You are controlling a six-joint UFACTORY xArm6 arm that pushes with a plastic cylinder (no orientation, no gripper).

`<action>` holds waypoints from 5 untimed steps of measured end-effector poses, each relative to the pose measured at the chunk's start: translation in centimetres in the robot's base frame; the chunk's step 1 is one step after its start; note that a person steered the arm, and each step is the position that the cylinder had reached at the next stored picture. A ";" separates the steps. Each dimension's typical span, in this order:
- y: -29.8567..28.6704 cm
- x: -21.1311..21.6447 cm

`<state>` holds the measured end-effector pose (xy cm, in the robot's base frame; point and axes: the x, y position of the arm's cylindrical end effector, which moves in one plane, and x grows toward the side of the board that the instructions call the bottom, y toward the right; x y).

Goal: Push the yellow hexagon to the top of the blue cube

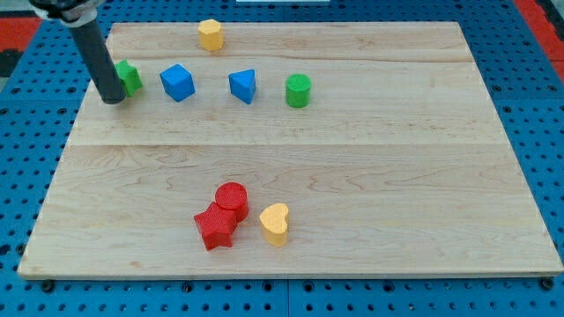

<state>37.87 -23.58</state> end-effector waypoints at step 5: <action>34.8 -15.6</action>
<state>22.28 11.25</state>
